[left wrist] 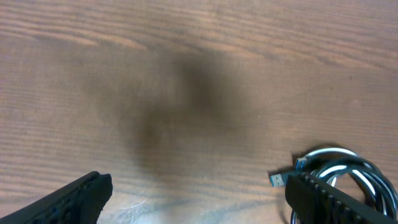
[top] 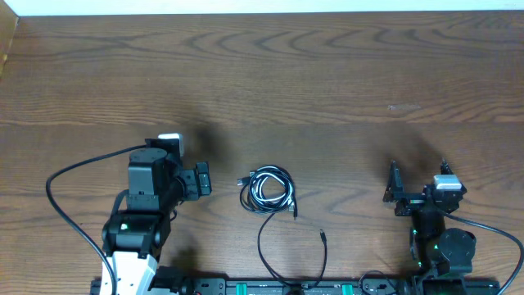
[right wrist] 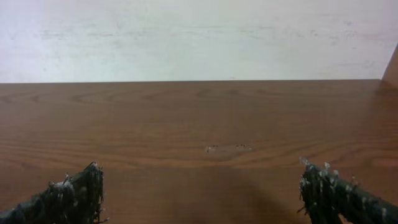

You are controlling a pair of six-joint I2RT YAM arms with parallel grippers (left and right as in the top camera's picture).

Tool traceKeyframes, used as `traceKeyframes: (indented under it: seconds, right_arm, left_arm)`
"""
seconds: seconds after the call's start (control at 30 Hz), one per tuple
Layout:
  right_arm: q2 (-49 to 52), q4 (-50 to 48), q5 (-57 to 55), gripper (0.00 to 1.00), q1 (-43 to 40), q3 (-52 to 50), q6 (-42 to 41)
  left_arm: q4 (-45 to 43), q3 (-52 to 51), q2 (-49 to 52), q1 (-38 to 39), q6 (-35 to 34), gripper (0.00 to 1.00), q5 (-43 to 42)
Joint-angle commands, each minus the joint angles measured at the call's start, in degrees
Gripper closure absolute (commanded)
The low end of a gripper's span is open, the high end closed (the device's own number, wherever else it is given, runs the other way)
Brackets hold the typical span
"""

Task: Untangle cables
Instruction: 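Raise the left gripper and move it toward the cable coil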

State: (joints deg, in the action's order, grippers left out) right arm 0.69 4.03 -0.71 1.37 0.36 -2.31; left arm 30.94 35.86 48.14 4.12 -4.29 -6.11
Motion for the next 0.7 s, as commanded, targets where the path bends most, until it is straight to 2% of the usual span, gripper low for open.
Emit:
traceKeyframes:
  seconds: [0.0, 0.3, 0.67]
  right_arm:
    - [-0.3, 0.3, -0.4, 0.01, 0.3, 0.0, 0.7]
    - [-0.3, 0.3, -0.4, 0.01, 0.3, 0.0, 0.7]
    - [-0.3, 0.3, -0.4, 0.01, 0.3, 0.0, 0.7]
  left_arm:
    - [2.1, 3.5, 1.7, -0.2, -0.1, 0.06, -0.9]
    - [7.7, 8.4, 6.8, -0.2, -0.1, 0.06, -0.9]
    - [9.2, 9.8, 9.9, -0.2, -0.1, 0.06, -1.4]
